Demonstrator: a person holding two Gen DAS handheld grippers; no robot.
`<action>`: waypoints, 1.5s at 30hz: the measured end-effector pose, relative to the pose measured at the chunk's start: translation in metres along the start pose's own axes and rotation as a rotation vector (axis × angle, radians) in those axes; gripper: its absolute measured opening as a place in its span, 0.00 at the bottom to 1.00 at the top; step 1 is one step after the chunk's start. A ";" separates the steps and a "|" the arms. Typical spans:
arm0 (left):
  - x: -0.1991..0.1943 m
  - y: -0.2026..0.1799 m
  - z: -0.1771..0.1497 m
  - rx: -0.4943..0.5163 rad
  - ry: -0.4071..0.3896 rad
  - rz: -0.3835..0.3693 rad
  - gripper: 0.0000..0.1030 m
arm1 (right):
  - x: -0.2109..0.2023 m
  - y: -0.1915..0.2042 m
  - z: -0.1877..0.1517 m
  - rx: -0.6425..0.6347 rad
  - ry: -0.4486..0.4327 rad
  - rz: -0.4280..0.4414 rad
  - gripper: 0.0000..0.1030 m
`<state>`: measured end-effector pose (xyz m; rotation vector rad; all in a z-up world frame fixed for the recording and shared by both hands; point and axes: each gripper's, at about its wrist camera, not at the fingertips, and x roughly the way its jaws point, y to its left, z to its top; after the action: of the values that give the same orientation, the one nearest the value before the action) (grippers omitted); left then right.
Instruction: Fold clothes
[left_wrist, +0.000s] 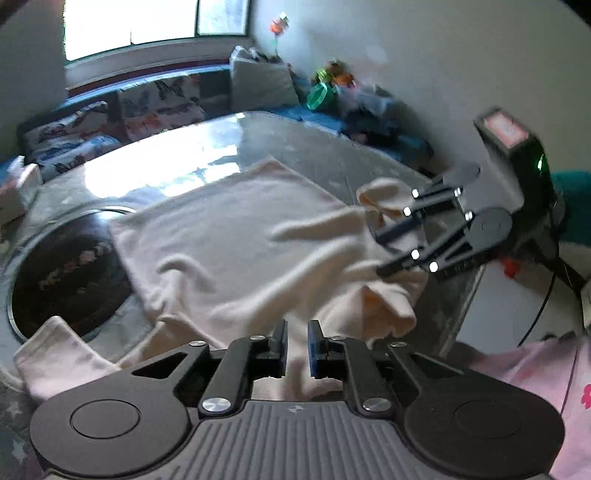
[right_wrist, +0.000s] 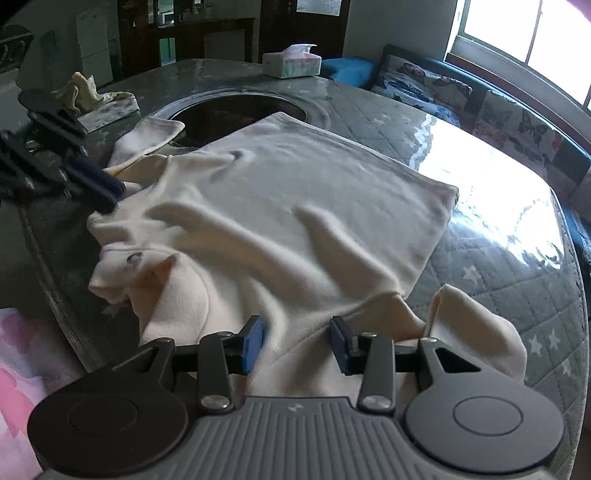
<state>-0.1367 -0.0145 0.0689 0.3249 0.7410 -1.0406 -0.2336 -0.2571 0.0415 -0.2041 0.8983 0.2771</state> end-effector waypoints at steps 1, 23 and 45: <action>-0.004 0.001 -0.001 -0.005 -0.012 0.000 0.13 | 0.000 -0.001 0.000 0.005 0.000 0.001 0.39; 0.063 -0.054 0.013 0.030 -0.045 -0.129 0.17 | -0.034 -0.052 -0.024 0.152 -0.077 -0.193 0.38; 0.084 -0.067 0.029 0.022 -0.032 -0.199 0.36 | -0.035 -0.076 -0.032 0.197 -0.109 -0.329 0.05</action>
<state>-0.1582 -0.1186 0.0382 0.2560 0.7443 -1.2401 -0.2539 -0.3441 0.0544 -0.1495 0.7644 -0.1053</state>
